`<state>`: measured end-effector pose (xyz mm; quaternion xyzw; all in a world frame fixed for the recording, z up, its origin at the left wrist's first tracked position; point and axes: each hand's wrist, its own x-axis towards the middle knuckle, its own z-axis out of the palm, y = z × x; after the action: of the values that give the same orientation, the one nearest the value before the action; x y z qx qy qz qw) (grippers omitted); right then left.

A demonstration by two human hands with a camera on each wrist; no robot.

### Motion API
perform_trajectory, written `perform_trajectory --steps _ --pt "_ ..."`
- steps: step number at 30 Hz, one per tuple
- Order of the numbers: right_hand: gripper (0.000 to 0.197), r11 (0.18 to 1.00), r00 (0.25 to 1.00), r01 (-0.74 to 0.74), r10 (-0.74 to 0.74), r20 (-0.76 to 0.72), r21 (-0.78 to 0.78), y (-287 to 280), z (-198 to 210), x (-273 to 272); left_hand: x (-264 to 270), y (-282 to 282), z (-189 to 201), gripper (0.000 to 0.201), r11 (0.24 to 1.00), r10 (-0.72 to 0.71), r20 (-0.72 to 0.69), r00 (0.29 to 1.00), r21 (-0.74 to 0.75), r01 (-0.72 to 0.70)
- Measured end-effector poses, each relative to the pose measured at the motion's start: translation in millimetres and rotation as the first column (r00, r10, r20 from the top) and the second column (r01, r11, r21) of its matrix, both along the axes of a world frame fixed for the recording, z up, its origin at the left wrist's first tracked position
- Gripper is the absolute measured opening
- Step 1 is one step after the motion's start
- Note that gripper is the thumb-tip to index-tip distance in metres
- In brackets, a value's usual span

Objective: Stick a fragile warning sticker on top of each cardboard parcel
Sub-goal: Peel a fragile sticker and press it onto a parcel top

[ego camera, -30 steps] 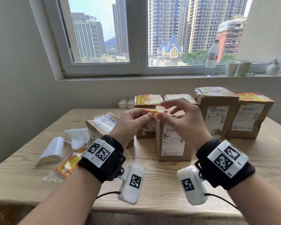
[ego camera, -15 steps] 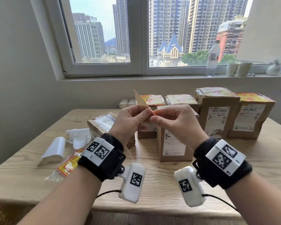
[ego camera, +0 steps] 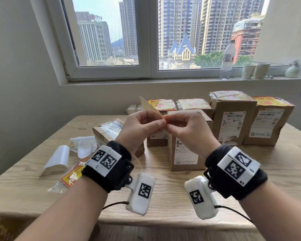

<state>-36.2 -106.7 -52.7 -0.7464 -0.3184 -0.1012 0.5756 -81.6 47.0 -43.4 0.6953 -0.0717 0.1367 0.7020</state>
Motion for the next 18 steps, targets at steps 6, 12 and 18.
perform_trajectory --steps 6,12,18 --pt "0.011 1.0 1.0 -0.008 0.008 -0.03 0.017 -1.2 1.3 -3.4 -2.2 1.1 0.7 0.016 0.998 0.014 -0.012 1.0 0.054 -0.013" --pt "0.014 0.999 0.998 0.046 -0.045 -0.051 0.029 -1.1 7.5 -4.2 -4.9 2.2 4.8 0.01 0.988 -0.026 -0.053 0.998 0.154 0.034" --pt "0.019 0.978 0.963 0.123 -0.076 -0.26 0.171 -5.7 18.9 -0.6 -3.0 9.6 11.6 0.027 0.988 0.154 -0.062 0.986 -0.008 -0.155"
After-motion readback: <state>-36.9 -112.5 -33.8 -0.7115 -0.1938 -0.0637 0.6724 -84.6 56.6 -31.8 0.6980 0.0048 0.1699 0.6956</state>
